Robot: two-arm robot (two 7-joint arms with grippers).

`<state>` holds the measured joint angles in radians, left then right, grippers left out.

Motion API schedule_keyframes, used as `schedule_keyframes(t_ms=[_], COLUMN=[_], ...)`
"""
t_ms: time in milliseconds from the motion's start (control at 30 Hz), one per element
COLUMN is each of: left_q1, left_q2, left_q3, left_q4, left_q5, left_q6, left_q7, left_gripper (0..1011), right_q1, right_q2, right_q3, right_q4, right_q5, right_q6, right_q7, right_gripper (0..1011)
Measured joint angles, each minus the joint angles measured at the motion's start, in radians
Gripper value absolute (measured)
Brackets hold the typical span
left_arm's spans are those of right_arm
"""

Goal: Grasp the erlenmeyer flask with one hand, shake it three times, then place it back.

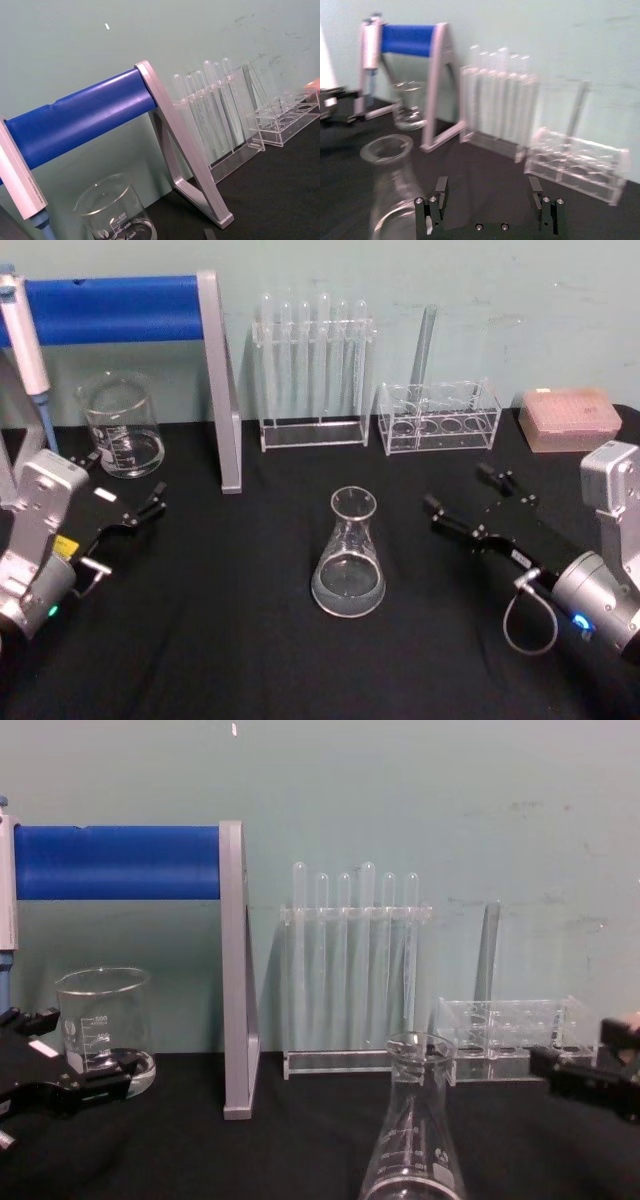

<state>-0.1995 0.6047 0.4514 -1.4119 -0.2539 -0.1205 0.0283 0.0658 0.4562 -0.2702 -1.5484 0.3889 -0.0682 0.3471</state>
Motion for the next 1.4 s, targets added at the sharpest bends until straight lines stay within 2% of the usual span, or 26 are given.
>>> schedule_keyframes(t_ms=[67, 100, 300, 500, 867, 1400], left_q1=[0.000, 0.000, 0.000, 0.000, 0.000, 0.000], left_q2=[0.000, 0.000, 0.000, 0.000, 0.000, 0.000], left_q3=[0.000, 0.000, 0.000, 0.000, 0.000, 0.000], left_q4=[0.000, 0.000, 0.000, 0.000, 0.000, 0.000], left_q5=[0.000, 0.000, 0.000, 0.000, 0.000, 0.000], left_q6=[0.000, 0.000, 0.000, 0.000, 0.000, 0.000], left_q7=[0.000, 0.000, 0.000, 0.000, 0.000, 0.000], left_gripper=[1001, 1001, 1001, 1001, 1001, 1001], right_q1=[0.003, 0.003, 0.026, 0.057, 0.084, 0.084], right_q2=[-0.021, -0.021, -0.093, -0.139, -0.178, -0.185], right_q3=[0.016, 0.016, 0.049, 0.055, 0.068, 0.075], right_q4=[0.008, 0.008, 0.049, 0.102, 0.161, 0.164], right_q5=[-0.013, -0.013, -0.068, -0.119, -0.149, -0.156], right_q6=[0.000, 0.000, 0.003, 0.038, 0.104, 0.112], right_q7=[-0.038, -0.038, -0.161, -0.231, -0.249, -0.239], right_gripper=[1000, 1000, 1000, 1000, 1000, 1000])
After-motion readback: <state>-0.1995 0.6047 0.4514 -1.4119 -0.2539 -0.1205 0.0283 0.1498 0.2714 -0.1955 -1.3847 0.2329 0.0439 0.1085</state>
